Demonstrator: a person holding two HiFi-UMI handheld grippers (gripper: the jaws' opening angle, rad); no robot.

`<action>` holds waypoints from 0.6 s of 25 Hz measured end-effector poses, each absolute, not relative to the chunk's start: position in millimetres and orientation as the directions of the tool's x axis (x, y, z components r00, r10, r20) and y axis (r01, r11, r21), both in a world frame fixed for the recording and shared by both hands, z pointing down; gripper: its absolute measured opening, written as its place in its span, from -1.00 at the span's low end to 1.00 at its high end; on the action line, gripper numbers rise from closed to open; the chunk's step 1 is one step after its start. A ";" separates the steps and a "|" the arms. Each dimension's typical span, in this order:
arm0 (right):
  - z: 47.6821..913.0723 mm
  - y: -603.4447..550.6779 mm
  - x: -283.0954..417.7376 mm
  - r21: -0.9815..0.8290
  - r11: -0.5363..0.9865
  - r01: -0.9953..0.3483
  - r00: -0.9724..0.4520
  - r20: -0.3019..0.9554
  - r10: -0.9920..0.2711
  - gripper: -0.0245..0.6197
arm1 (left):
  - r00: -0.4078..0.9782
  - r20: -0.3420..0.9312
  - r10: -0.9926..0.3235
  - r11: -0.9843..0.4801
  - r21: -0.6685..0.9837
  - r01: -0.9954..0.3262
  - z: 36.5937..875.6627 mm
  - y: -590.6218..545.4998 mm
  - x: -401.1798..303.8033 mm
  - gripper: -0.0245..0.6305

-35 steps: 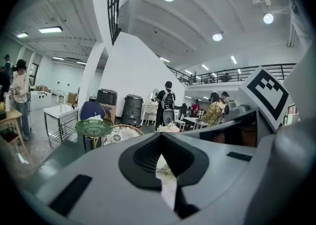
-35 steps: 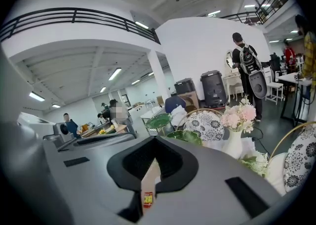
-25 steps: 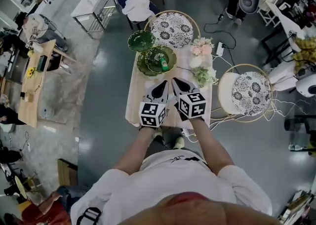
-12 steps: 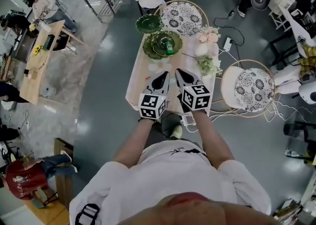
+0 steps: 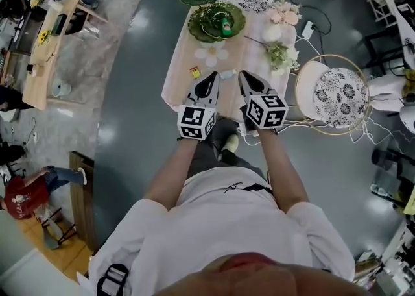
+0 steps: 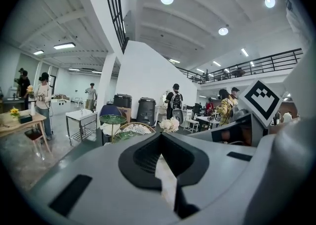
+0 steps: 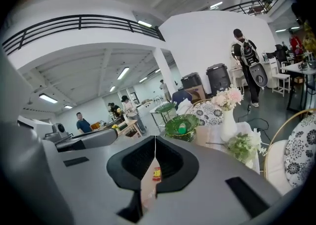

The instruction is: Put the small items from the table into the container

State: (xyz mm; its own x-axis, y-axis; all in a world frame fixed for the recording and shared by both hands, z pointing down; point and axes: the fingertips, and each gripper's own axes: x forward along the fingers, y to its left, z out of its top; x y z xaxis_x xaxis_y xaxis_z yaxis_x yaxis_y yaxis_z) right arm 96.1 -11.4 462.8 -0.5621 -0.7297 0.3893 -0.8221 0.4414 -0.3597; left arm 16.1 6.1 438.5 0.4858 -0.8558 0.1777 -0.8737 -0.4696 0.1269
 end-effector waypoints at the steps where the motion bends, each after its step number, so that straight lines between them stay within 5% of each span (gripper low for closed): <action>1: 470.3 -11.5 95.0 -0.361 0.436 -0.824 -0.559 0.401 -0.726 -0.87 | 0.485 0.184 -0.855 -0.469 0.128 -0.874 444.8 5.4 14.9 -0.91; 15: 568.6 -25.9 78.5 -0.361 0.291 -0.886 -0.452 0.536 -0.713 -0.87 | 0.573 0.262 -0.776 -0.552 0.155 -0.819 518.2 -22.9 5.6 -0.91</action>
